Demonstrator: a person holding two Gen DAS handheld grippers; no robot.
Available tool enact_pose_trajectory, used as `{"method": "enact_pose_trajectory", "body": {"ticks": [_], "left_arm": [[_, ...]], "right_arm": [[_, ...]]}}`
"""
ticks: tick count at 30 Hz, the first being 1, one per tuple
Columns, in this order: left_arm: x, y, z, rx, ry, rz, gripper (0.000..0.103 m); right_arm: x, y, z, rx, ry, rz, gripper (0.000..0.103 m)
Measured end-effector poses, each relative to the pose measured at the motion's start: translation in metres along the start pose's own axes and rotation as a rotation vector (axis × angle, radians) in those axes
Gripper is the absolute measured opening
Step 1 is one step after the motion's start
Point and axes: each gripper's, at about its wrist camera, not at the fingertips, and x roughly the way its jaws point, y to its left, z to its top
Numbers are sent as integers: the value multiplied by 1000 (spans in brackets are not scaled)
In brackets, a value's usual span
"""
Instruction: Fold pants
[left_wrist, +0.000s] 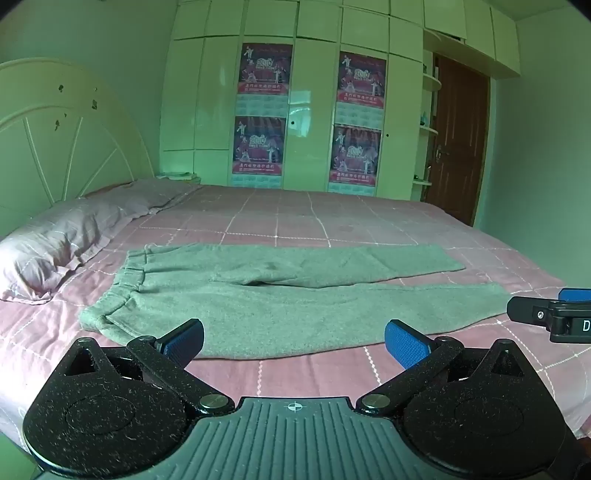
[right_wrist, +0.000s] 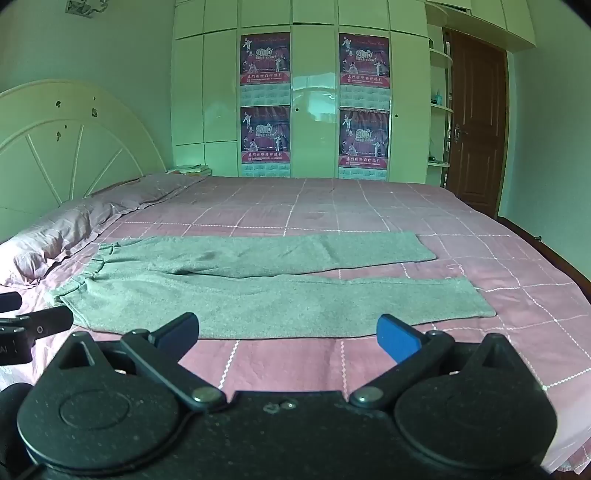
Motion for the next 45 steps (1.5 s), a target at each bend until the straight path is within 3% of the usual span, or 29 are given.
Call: {"method": "enact_pose_trajectory", "body": {"ticks": [45], "left_arm": [[-1,0,0,5,-9,-24,103]], "right_arm": [[-2,0,1,-3,2,-3,97]]}}
